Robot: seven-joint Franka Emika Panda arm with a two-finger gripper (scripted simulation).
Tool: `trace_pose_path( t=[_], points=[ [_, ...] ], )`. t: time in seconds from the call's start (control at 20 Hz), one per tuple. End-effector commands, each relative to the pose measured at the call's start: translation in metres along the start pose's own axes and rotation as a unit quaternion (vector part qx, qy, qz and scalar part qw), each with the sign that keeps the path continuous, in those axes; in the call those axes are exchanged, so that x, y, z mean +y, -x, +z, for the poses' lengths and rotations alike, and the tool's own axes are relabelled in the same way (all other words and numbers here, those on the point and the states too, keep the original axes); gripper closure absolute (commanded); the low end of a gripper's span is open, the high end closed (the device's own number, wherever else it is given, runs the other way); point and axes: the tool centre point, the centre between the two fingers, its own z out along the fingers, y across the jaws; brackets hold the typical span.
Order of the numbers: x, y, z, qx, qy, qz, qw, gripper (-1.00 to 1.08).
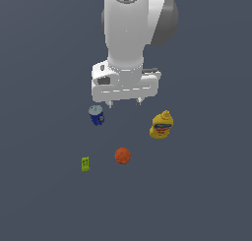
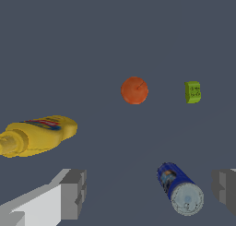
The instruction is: Pick up a designated object from a clutter of objects.
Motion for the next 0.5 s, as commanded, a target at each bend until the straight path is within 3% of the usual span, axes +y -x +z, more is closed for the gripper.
trace_pose_path(
  t=[0.0,0.45],
  points=[
    [0.011,0.006,0.011,0.001,-0.001,-0.012,0.9999,-0.92],
    [0.056,0.038,0.061,0.004,-0.005,-0.069,0.9976,-0.92]
  ],
)
